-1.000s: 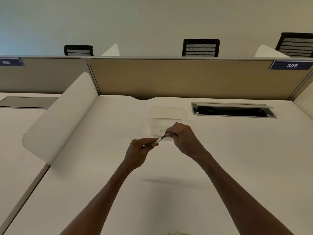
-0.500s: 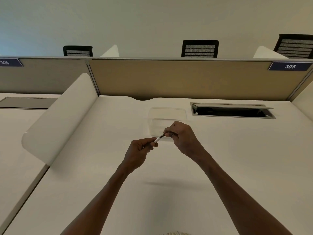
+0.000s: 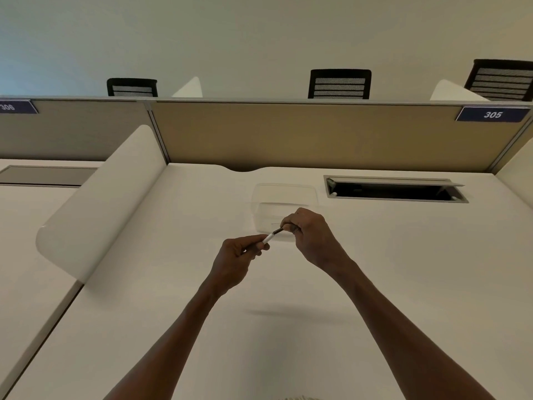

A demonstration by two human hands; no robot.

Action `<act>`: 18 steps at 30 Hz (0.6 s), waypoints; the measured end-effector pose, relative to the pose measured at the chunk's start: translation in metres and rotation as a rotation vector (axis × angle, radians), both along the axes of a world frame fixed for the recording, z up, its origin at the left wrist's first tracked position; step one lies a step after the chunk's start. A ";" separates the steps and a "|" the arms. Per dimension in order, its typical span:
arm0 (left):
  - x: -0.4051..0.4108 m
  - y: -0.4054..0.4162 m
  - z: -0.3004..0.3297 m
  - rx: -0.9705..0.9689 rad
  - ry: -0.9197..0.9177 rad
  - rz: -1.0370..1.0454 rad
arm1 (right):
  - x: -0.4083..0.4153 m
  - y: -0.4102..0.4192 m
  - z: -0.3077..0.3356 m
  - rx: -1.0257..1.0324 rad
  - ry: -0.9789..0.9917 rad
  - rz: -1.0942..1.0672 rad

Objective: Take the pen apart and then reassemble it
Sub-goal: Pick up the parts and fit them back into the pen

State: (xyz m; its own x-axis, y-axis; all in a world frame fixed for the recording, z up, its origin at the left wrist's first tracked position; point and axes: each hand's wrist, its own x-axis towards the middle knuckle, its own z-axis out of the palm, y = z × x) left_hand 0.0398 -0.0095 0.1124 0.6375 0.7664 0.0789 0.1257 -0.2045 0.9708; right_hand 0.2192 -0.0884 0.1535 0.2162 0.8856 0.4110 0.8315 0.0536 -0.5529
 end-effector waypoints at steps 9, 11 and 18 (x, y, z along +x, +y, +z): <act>0.001 0.002 -0.003 0.034 0.027 0.017 | 0.000 -0.002 0.002 0.018 -0.056 0.047; 0.002 0.001 -0.004 0.044 0.036 0.021 | 0.000 -0.002 0.002 0.020 -0.080 0.058; 0.006 0.000 -0.003 0.065 0.059 0.019 | -0.003 -0.002 0.000 -0.017 -0.057 0.137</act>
